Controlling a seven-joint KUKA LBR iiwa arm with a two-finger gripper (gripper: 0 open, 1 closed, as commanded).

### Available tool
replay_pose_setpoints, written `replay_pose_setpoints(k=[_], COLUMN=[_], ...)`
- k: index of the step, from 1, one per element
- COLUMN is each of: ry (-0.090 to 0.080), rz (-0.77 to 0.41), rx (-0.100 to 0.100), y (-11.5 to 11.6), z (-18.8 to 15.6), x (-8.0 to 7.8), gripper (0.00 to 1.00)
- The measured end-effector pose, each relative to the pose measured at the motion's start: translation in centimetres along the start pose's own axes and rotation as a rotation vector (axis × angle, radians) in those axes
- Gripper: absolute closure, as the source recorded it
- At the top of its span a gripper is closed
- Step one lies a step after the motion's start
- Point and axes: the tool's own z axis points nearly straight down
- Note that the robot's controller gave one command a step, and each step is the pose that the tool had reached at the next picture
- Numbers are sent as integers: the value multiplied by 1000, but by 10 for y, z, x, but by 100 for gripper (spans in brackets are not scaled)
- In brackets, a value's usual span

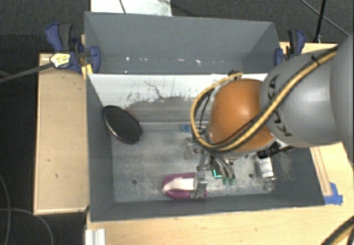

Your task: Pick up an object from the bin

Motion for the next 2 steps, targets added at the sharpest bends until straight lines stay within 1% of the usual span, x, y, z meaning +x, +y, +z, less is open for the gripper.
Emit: replay_pose_setpoints(k=[1,2], ry=[-20,-11], rz=[-211,-270], rx=[-1,3], y=[35,-23], z=[58,30], x=[-4,0], gripper=[0,0])
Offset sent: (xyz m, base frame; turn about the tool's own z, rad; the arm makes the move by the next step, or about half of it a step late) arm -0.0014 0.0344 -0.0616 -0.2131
